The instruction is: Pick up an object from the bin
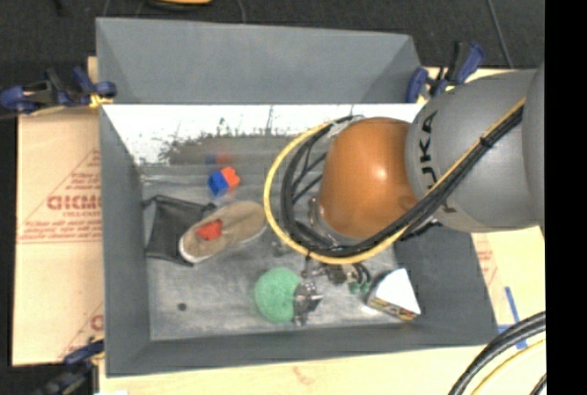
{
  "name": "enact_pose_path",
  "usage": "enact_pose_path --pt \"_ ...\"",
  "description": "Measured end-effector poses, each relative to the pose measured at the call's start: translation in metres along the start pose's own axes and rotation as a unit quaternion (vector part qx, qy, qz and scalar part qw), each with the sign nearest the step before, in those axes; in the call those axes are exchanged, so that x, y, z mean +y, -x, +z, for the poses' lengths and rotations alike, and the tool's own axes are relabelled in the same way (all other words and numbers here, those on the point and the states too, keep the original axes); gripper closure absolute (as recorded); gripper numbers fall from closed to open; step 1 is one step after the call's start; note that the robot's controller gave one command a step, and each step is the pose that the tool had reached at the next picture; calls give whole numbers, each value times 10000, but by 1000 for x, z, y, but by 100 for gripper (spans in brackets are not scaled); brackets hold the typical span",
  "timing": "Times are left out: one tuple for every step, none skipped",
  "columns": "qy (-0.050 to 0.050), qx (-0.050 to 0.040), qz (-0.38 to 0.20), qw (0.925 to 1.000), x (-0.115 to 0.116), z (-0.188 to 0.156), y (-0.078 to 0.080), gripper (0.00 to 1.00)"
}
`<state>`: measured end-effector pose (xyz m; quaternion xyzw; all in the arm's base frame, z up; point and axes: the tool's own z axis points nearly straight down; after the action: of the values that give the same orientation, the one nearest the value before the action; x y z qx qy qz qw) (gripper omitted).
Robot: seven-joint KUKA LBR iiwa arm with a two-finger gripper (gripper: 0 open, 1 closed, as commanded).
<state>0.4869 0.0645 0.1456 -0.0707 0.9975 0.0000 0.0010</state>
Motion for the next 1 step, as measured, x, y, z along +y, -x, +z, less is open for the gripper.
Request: enact_pose_path --pt "5 -37 879 9961 -14 51 8 0"
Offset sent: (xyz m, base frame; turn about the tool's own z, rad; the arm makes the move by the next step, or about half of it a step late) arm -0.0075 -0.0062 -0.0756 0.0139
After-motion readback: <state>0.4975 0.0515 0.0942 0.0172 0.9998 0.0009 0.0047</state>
